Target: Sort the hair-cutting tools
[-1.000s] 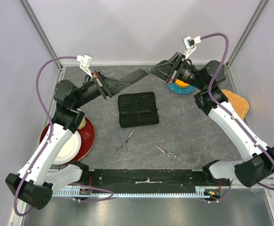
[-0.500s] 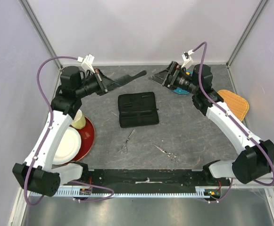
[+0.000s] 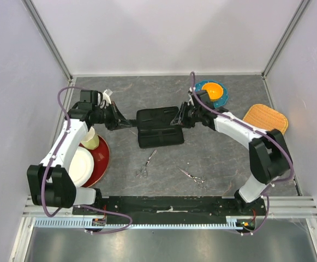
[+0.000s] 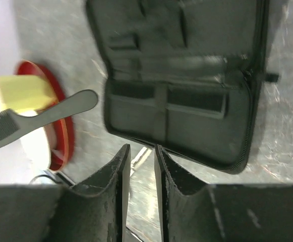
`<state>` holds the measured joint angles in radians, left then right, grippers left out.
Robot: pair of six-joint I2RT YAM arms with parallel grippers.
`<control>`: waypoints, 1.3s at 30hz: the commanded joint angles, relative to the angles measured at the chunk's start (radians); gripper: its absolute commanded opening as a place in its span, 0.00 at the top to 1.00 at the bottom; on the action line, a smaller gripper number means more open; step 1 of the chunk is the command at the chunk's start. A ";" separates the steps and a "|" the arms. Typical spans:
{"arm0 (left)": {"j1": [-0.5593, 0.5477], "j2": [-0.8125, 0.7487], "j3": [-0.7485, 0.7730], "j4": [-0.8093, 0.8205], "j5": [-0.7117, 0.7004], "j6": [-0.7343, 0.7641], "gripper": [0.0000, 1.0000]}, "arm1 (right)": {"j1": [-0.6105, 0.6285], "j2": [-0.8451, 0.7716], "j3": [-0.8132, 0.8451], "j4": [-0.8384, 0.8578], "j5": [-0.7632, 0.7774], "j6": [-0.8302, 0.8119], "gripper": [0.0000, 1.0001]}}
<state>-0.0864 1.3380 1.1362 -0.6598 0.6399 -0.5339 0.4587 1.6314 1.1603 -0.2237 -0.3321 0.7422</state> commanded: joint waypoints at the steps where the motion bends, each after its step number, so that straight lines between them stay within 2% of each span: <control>1: 0.002 0.027 -0.067 -0.005 0.073 0.058 0.98 | 0.024 0.086 -0.017 -0.039 0.056 -0.027 0.69; 11: 0.002 0.087 -0.118 0.029 0.101 0.066 0.98 | 0.024 0.202 -0.056 -0.032 0.105 -0.029 0.72; 18: 0.002 0.121 -0.116 0.025 0.081 0.084 0.98 | 0.024 0.252 -0.079 -0.054 0.137 -0.020 0.70; 26: 0.002 0.182 -0.147 0.046 0.067 0.088 0.98 | 0.024 0.277 -0.082 -0.060 0.140 -0.017 0.70; 39: -0.015 0.276 -0.173 0.114 0.129 0.071 0.98 | 0.024 0.304 -0.071 -0.063 0.128 -0.014 0.70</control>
<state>-0.0875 1.5860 0.9840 -0.5846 0.7406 -0.4812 0.4740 1.8626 1.1023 -0.2676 -0.2619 0.7364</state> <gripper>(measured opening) 0.043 0.297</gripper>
